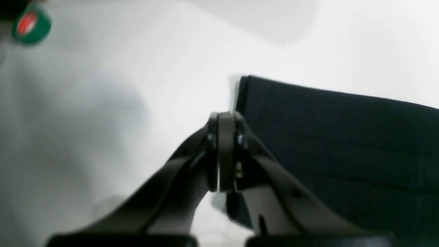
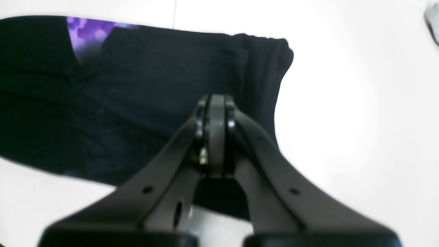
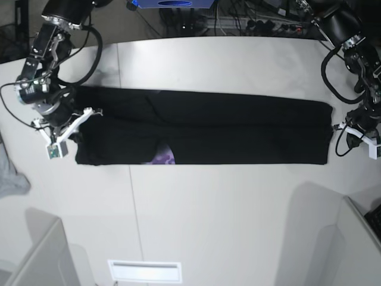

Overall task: Fold the T-shirt properly
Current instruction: 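Move both grippers to the folded strip's loose edge, then grasp the strip's edge with both grippers and lift it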

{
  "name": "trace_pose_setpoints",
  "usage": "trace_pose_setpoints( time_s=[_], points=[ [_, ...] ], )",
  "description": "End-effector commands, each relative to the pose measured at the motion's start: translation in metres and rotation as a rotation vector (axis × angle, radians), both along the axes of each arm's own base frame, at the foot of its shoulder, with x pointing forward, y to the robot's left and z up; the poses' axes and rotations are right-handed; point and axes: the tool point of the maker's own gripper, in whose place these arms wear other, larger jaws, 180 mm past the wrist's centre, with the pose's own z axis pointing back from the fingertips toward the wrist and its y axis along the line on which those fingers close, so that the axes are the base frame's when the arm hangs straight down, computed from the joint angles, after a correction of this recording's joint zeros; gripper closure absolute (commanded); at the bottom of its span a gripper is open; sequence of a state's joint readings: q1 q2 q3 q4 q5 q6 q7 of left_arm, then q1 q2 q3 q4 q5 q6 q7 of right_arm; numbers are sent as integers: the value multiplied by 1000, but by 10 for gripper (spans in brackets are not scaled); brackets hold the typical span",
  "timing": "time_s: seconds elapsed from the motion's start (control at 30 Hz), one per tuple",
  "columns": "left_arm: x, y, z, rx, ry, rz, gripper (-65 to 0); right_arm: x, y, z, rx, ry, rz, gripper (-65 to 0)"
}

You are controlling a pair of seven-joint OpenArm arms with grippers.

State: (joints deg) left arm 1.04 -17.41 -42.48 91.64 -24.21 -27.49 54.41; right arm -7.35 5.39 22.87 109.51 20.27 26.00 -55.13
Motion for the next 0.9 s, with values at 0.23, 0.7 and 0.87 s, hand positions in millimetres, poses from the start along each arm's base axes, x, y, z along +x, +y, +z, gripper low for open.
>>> trace_pose_setpoints(
  time_s=[0.23, 0.7, 0.87],
  points=[
    [-10, 22, 3, -97, -68, 69, -387, -20, 26, -16, 71, 37, 10, 0],
    [20, -10, -70, -289, 55, 19, -601, -20, 36, -18, 79, 46, 33, 0],
    [20, -16, -85, -332, 89, 29, -599, -21, 35, -18, 78, 46, 32, 0]
  ],
)
